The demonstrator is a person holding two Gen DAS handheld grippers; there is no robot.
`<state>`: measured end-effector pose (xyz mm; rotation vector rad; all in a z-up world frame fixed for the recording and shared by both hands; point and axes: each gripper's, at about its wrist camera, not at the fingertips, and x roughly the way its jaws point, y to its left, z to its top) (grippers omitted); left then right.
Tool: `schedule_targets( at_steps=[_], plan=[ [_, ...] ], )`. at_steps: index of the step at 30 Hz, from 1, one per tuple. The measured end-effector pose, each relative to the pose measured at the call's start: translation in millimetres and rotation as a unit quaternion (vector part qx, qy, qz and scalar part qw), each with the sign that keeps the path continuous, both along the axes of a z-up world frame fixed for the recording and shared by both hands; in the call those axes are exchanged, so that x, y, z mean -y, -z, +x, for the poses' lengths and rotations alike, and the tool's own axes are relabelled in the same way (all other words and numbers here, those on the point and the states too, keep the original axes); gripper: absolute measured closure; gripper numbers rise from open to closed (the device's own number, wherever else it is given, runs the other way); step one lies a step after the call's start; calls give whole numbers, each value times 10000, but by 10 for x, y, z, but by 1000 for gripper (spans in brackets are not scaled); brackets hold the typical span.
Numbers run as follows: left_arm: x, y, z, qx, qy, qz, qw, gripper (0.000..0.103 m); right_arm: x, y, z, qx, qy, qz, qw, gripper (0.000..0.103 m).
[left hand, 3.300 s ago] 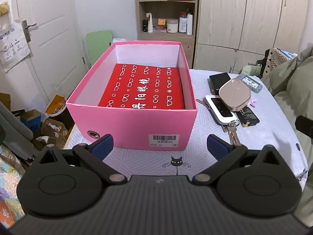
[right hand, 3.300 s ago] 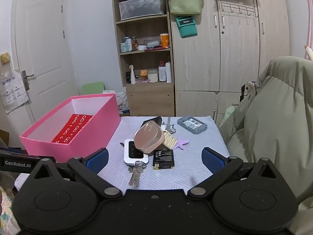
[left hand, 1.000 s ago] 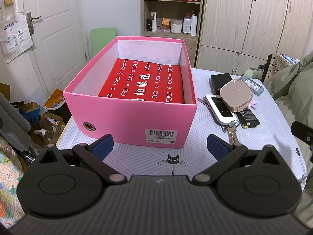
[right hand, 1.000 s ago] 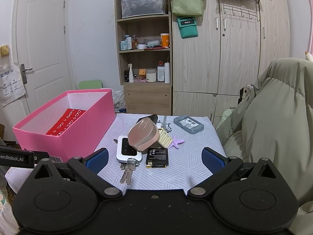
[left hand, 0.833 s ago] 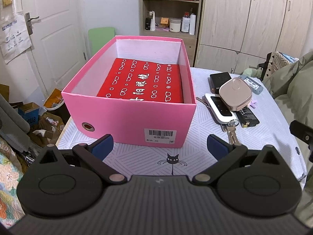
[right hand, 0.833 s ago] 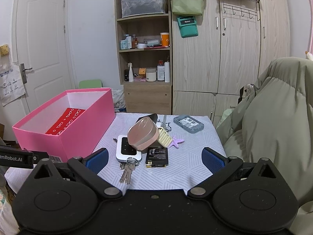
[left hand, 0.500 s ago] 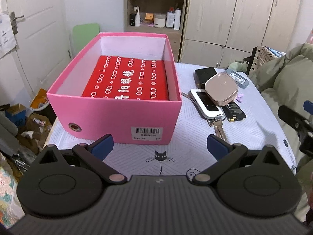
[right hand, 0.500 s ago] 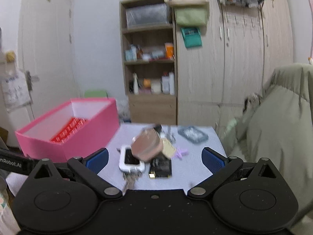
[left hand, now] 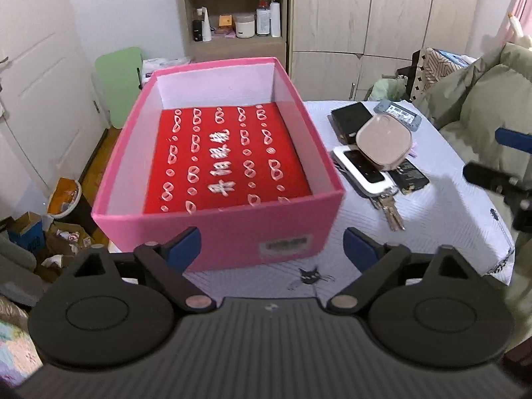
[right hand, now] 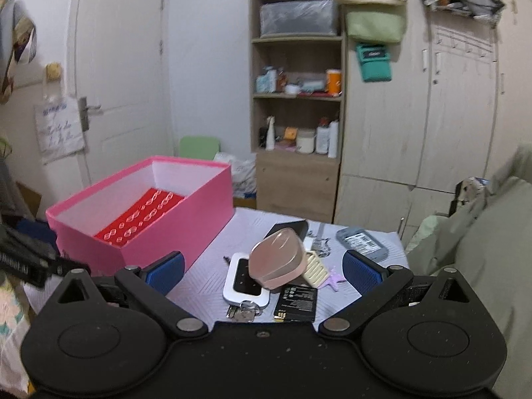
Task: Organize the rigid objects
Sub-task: 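Grasp the rose-gold tracker with the right gripper and lift it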
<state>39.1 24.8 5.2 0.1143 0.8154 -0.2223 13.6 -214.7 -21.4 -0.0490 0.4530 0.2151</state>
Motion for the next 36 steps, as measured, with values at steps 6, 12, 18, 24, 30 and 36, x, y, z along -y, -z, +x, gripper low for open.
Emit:
schedule_targets(
  at_steps=[6, 12, 18, 24, 30, 36],
  plan=[
    [-249, -293, 172, 307, 11, 449, 9985, 10, -155, 92, 173, 0, -151, -779, 9968, 1],
    [-637, -393, 611, 208, -264, 642, 9974, 10, -227, 237, 548, -340, -97, -1157, 9926, 7],
    [-944, -212, 1101, -217, -397, 613, 9971, 32, -220, 365, 852, -637, 109, -1063, 9922, 17],
    [-1079, 52, 1445, -767, -289, 380, 9959, 40, -371, 489, 1065, -782, 76, -1436, 9865, 26],
    [-1075, 220, 1625, -889, -155, 396, 9951, 55, -468, 615, 1252, -925, 256, -1817, 9786, 24],
    [-1136, 335, 1729, -985, -172, 169, 9948, 84, -474, 702, 1409, -1057, 386, -1941, 9745, 23]
  ],
)
